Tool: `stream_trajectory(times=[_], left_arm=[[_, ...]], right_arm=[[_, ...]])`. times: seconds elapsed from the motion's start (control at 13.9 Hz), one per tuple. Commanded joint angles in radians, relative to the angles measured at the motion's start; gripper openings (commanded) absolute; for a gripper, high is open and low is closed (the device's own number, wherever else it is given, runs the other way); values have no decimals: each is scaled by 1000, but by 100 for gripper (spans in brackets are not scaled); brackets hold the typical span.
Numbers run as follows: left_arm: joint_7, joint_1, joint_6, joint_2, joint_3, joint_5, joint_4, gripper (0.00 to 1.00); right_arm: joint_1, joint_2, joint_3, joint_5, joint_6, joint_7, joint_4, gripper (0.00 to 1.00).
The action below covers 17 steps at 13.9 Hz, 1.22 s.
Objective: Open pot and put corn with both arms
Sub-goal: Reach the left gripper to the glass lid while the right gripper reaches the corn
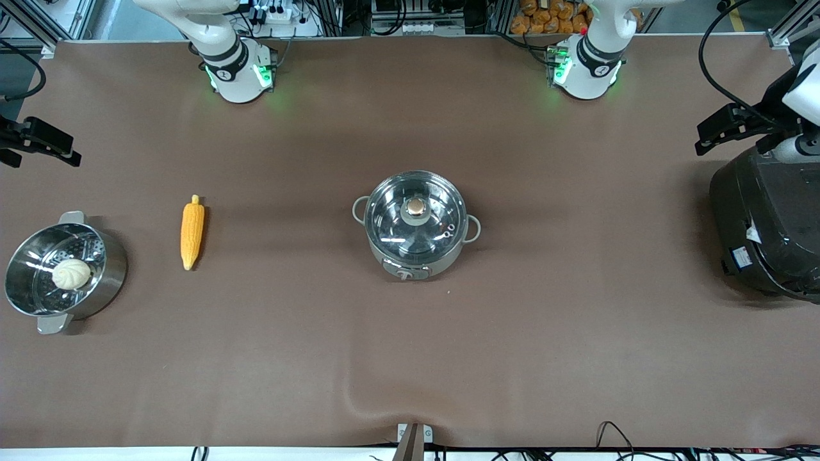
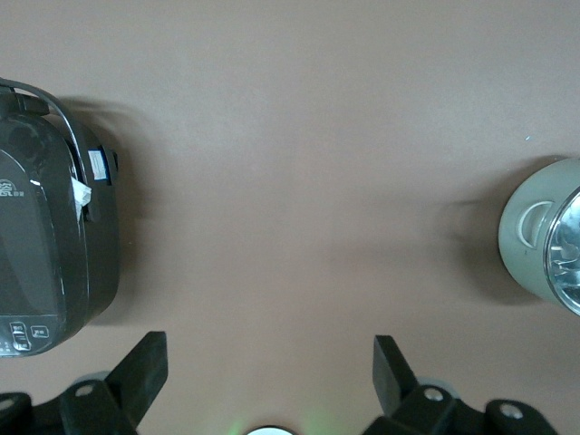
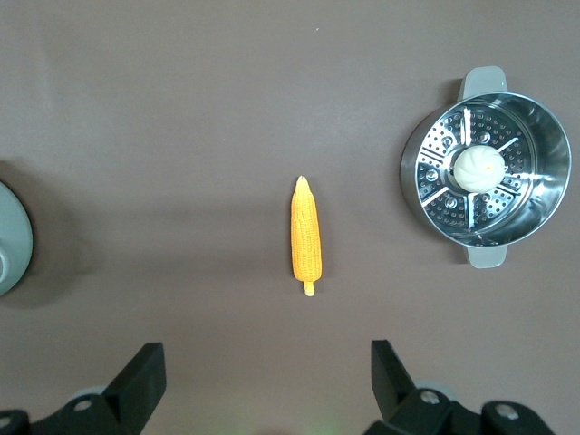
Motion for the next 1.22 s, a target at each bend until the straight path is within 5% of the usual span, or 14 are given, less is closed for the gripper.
stream_trajectory(times=[0.0,0.29,0.65,1.01,1.15], left_arm=[[-11,1,-26,11,-5,22,28,100],[-13,-13,-27,46,-13,16,30,100],[-206,-168,10,159,-76,9,71,100],[-656,-401,196,319,-79,11,93,100],[-785,-485,238,388,-80,11,129,100]], right_arm=[[-11,-4,9,-16,4,-3,-6,100],[-11,-4,9,-16,9,-2,-6,100],[-6,-11,9,-16,90,-2,-81,100],[-18,-25,8,-19,333,-3,-300,100],[-52,-56,7,-19,547,-6,-496,100]])
